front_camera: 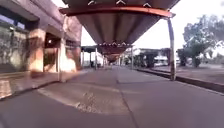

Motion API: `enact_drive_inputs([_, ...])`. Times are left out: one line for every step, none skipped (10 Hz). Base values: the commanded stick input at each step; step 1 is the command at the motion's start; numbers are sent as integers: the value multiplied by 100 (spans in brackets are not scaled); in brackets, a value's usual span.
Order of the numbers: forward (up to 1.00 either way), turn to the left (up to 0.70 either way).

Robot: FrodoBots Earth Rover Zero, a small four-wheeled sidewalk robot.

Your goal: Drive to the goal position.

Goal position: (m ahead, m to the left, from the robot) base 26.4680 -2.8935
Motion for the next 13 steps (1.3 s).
enact_drive_inputs([70,0])
enact_drive_inputs([70,0])
enact_drive_inputs([70,0])
enact_drive_inputs([70,0])
enact_drive_inputs([70,0])
enact_drive_inputs([70,0])
enact_drive_inputs([70,0])
enact_drive_inputs([70,0])
enact_drive_inputs([70,0])
enact_drive_inputs([70,0])
enact_drive_inputs([70,0])
enact_drive_inputs([70,0])
enact_drive_inputs([70,0])
